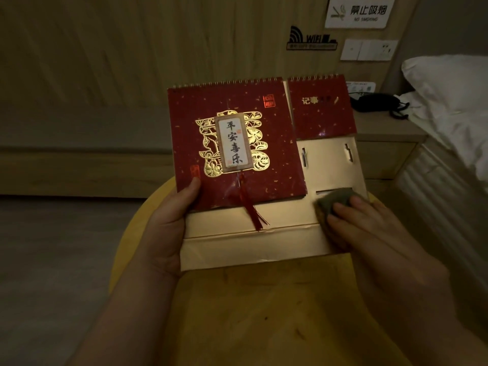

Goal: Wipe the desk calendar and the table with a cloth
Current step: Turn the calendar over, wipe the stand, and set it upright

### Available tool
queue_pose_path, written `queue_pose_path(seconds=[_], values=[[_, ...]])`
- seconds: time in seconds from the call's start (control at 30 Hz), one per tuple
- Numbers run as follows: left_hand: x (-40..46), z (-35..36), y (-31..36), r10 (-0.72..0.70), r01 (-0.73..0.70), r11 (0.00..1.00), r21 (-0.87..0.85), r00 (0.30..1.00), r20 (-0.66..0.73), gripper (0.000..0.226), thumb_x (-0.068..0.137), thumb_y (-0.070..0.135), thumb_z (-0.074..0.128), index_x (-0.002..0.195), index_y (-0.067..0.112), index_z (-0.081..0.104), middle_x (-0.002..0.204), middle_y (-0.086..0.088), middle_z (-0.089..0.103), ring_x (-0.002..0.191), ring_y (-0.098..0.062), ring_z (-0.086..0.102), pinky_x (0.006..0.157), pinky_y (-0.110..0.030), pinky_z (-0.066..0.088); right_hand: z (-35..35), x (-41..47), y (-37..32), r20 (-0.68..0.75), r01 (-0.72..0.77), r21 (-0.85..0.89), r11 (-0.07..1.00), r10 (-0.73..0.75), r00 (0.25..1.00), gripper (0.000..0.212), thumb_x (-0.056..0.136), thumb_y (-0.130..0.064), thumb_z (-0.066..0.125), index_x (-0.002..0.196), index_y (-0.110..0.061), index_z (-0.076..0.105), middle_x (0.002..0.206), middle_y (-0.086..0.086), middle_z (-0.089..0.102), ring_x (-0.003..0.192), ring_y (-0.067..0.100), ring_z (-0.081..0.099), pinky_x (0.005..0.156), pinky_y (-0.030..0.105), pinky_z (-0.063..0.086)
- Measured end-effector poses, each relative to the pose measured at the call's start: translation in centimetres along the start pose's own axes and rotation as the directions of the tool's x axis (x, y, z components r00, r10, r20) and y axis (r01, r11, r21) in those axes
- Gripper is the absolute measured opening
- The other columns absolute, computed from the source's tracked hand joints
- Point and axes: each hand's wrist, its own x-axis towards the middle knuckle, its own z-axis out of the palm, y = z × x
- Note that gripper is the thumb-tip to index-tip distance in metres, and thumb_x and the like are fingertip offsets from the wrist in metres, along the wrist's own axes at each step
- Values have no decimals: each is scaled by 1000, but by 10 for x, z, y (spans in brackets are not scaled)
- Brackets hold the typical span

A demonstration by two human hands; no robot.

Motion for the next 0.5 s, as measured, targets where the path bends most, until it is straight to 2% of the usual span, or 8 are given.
queue_pose_path(seconds=[0.07, 0.13, 0.23, 0.3, 0.37, 0.43, 0.5], values=[[1, 4, -3, -43, 43, 999, -19, 999, -26, 49, 81, 51, 76, 119, 21, 80, 124, -12, 78, 108, -33, 77, 79, -48, 64, 7, 3, -18, 35, 19, 16, 1000, -19, 999, 38, 110, -14, 38, 135, -13, 67, 147, 6, 60, 148, 19, 45, 126, 43, 32], [2, 7, -6, -63, 61, 998, -32, 997, -52, 50, 81, 54, 74, 117, 20, 81, 122, -13, 78, 105, -33, 78, 76, -47, 64, 16, 7, -37, 50, 31, 33, 999, -33, 998, 39, 108, -16, 39, 135, -13, 67, 145, 6, 62, 145, 18, 46, 126, 38, 30], [4, 9, -9, -107, 106, 993, -50, 994, -11, 45, 90, 52, 64, 115, 18, 82, 119, -15, 79, 103, -32, 79, 77, -45, 64, 35, 15, -66, 3, 37, 83, 996, -38, 999, 40, 104, -11, 42, 128, -9, 73, 137, 8, 69, 135, 23, 58, 118, 42, 41], [5, 9, -9, -140, 140, 988, -65, 990, 4, 48, 92, 51, 60, 116, 15, 82, 117, -17, 79, 101, -32, 79, 78, -43, 64, 47, 20, -84, -19, 47, 120, 992, -45, 999, 47, 111, -12, 30, 125, -10, 75, 133, 7, 71, 132, 23, 62, 115, 44, 46], [6, 8, -9, -136, 135, 989, -60, 991, -11, 49, 92, 51, 60, 113, 13, 82, 114, -16, 80, 98, -30, 80, 77, -40, 64, 56, 26, -100, -17, 68, 163, 984, -66, 998, 54, 114, -17, 23, 125, -11, 75, 133, 7, 72, 132, 22, 63, 116, 43, 46], [7, 7, -8, -120, 119, 992, -41, 992, -37, 48, 92, 49, 61, 112, 12, 83, 113, -15, 80, 98, -27, 80, 78, -37, 64, 63, 31, -112, -9, 96, 207, 974, -96, 995, 51, 114, -19, 25, 126, -11, 75, 134, 6, 72, 133, 21, 62, 118, 41, 43], [7, 5, -7, -108, 107, 994, -11, 991, -76, 49, 91, 50, 63, 115, 12, 81, 116, -14, 80, 101, -26, 79, 86, -38, 63, 68, 36, -120, 19, 141, 244, 959, -150, 988, 45, 113, -17, 32, 128, -11, 74, 136, 6, 70, 136, 21, 59, 120, 39, 41]])
